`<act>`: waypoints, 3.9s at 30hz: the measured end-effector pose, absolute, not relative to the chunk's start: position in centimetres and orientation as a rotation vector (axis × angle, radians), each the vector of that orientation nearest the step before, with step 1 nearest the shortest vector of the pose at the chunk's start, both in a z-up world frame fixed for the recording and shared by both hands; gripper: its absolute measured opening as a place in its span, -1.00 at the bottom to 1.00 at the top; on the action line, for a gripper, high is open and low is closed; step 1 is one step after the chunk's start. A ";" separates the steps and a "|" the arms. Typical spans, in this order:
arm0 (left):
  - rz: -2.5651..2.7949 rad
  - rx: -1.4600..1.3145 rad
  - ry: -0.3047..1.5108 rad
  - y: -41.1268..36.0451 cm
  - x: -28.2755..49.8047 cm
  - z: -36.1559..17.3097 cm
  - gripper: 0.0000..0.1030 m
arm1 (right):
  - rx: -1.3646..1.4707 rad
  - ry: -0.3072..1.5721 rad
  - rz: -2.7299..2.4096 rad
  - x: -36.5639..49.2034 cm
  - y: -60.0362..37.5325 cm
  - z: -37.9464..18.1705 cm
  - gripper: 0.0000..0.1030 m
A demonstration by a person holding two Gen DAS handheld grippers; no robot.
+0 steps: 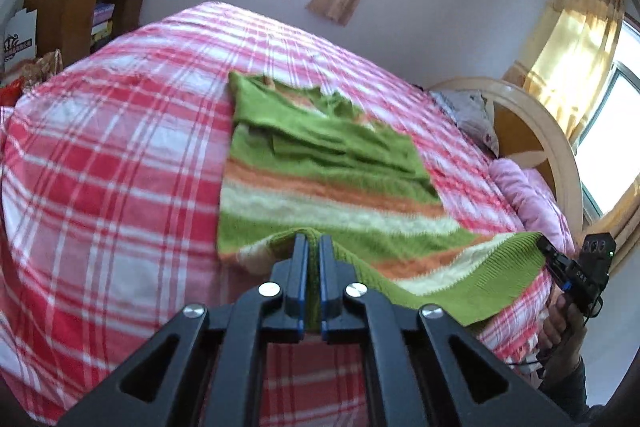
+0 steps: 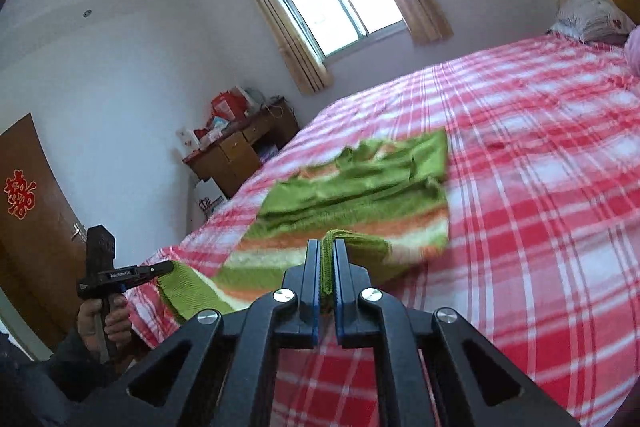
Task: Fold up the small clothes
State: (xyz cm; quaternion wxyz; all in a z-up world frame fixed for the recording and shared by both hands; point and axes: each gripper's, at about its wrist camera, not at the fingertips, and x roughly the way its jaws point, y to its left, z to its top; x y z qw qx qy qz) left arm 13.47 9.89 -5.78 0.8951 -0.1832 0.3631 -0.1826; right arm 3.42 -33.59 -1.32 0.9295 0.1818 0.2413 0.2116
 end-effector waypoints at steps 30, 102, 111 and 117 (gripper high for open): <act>-0.293 -0.436 0.663 10.7 32.0 -0.8 -0.92 | 0.298 0.474 0.346 24.4 -33.7 4.6 -0.92; -0.038 -0.088 0.827 7.0 40.6 -11.3 0.45 | -0.147 0.983 0.441 44.0 -19.8 -8.7 -0.30; -0.010 -0.201 0.835 9.2 39.8 -13.1 0.70 | -0.119 0.948 0.252 49.6 -18.7 -11.8 -0.34; 0.000 -0.205 0.813 9.1 39.2 -13.2 0.77 | -0.179 0.926 0.204 50.9 -17.4 -11.5 -0.34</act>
